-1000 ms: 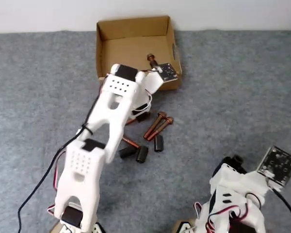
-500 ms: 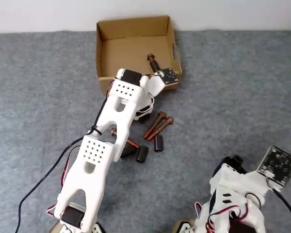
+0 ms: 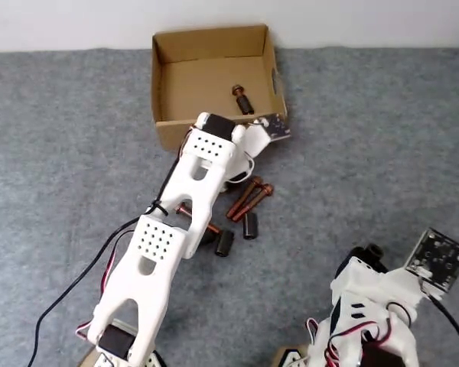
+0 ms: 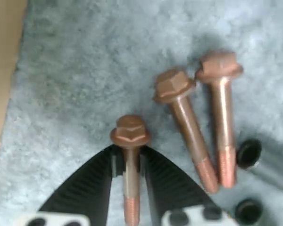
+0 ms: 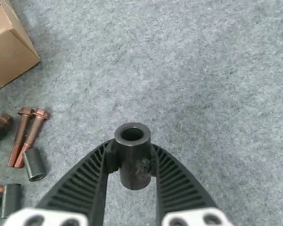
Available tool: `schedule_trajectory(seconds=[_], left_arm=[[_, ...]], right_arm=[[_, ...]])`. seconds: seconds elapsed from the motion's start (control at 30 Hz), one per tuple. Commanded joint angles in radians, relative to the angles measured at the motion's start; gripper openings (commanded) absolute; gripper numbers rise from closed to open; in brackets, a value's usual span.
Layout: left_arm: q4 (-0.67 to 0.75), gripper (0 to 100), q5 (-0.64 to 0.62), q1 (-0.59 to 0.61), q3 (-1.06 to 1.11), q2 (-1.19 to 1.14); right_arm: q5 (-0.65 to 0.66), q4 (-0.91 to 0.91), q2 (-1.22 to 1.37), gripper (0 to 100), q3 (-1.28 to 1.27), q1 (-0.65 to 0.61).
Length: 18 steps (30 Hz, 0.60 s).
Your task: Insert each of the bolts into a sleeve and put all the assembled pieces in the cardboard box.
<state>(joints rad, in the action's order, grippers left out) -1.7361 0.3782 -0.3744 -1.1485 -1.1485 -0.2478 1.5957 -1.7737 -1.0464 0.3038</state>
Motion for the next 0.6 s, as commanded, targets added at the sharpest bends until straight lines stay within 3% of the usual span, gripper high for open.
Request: schedule_trajectory(seconds=[0.0, 0.27, 0.57], left_arm=[[-0.021, 1, -0.133, -0.035, 0.027, 0.18], [-0.014, 0, -0.166, -0.115, 0.582, 0.614], [0.068, 0, -0.282, -0.115, 0.954, 1.114]], right_arm=[[0.014, -0.024, -0.004, 0.8, 0.008, 0.007], [0.014, -0.022, -0.004, 0.8, 0.009, -0.019], [0.014, -0.033, -0.002, 0.8, 0.012, -0.308]])
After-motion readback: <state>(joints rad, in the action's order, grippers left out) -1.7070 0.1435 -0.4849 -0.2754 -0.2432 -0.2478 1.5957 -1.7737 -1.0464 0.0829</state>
